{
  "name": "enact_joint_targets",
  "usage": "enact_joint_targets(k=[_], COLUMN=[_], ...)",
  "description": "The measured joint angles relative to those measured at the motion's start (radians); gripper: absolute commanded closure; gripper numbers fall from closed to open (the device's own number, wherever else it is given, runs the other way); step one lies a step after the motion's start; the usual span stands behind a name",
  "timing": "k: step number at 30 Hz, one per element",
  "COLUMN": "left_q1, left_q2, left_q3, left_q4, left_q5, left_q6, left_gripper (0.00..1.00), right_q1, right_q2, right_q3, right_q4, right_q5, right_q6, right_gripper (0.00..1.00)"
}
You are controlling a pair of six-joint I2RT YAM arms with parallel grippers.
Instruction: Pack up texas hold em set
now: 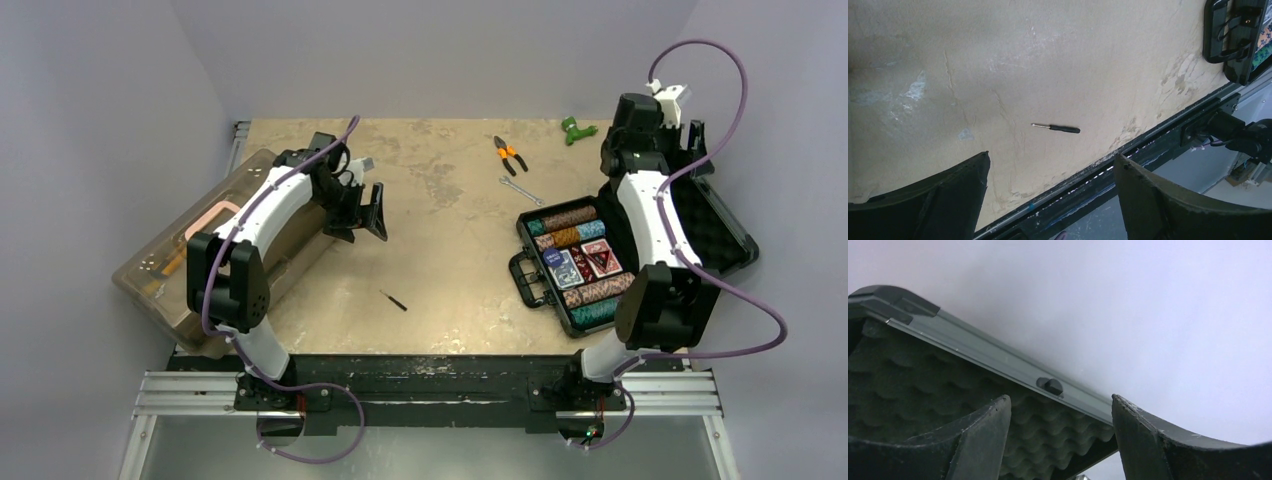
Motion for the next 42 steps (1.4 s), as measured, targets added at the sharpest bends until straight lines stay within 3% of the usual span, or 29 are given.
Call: enact_joint_targets(k=[7, 13, 17, 23, 28, 36, 37, 39, 42], left_q1=[0.002, 0.002, 0.003, 0.004, 0.005, 0.006, 0.006, 0.006, 0.006], left_q2=[0.006, 0.008, 0.009, 0.014, 0.019, 0.021, 0.022, 0.023, 0.025], left_q3=[-0.005, -0.005, -0.005, -0.005, -0.005, -0.005, -0.005, -0.005, -0.005], left_q4=[0.004, 0.004, 0.004, 0.004, 0.004, 0.004, 0.004, 0.004, 0.004], left_q5=[0.016, 0.022, 0.026, 0.031, 0.034, 0.036, 0.037, 0.037, 0.038], left_q6=[-0.008, -0.018, -0.021, -0.021, -0.021, -0.02, -0.02, -0.02, -0.021], left_gripper=[0.1, 0.1, 0.1, 0.09, 0.1, 0.1, 0.1, 0.1, 0.1], right_q1=[-0.027, -0.043, -0.046, -0.078, -0.11, -0.115, -0.115, -0.115, -0.113], right_q2=[0.017, 0.041, 0.048, 0.063, 0.103, 0.127, 0.127, 0.127, 0.127], right_q3=[0.0, -0.018, -0.042, -0.059, -0.059, -0.059, -0.059, -0.059, -0.059], right_q4=[0.127, 0.145, 0.14, 0.142, 0.147, 0.165, 0.165, 0.165, 0.141], right_q5=[-0.003, -0.058, -0.085, -0.102, -0.103, -0.102, -0.102, -0.101, -0.101], right_q6=[-0.171, -0.224, -0.23, -0.228, -0.228, -0.236, -0.237, -0.236, -0.283], right_gripper=[0.37, 0.28, 0.28, 0.44, 0.5, 0.69, 0.73, 1.0, 1.0])
